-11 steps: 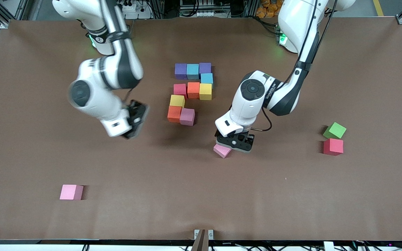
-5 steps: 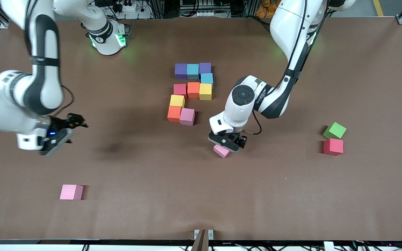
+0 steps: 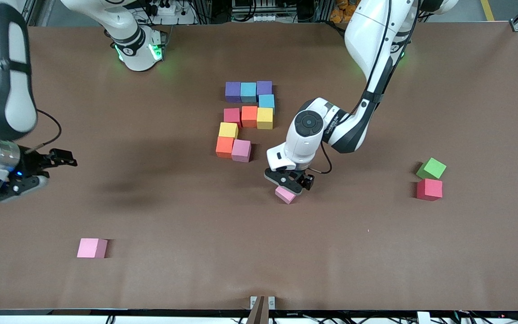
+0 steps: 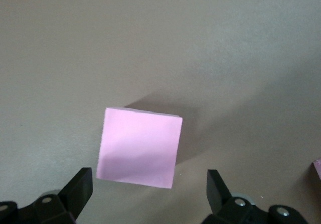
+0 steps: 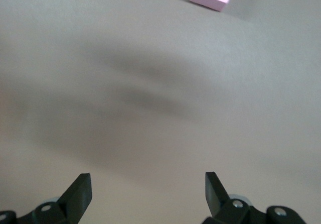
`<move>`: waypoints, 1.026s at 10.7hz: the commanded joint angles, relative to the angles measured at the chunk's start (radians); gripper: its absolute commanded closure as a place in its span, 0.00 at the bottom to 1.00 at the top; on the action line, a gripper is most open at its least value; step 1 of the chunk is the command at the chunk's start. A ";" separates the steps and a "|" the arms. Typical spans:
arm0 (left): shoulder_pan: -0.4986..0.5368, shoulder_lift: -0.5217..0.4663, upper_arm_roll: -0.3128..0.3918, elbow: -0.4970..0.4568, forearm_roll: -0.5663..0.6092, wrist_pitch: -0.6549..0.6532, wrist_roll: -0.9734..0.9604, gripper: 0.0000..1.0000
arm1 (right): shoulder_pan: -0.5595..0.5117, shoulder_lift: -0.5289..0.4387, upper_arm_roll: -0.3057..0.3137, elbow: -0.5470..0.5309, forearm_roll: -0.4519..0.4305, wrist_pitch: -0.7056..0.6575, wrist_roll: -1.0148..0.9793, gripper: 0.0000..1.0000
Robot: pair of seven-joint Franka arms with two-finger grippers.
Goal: Form number 2 with 11 blocks
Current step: 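Grasp the loose pink cube with the left gripper while the right gripper withdraws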
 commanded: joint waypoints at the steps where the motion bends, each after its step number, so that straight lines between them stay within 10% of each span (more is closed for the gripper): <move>1: 0.001 0.013 0.001 0.011 -0.005 0.008 0.029 0.00 | -0.029 -0.096 0.042 -0.018 -0.047 -0.062 0.140 0.00; 5: 0.003 0.021 0.001 0.012 -0.005 0.008 0.032 0.00 | -0.255 -0.304 0.280 -0.018 -0.128 -0.206 0.280 0.00; 11: 0.004 0.036 0.001 0.014 -0.008 0.008 0.059 0.00 | -0.229 -0.372 0.305 0.135 -0.180 -0.335 0.363 0.00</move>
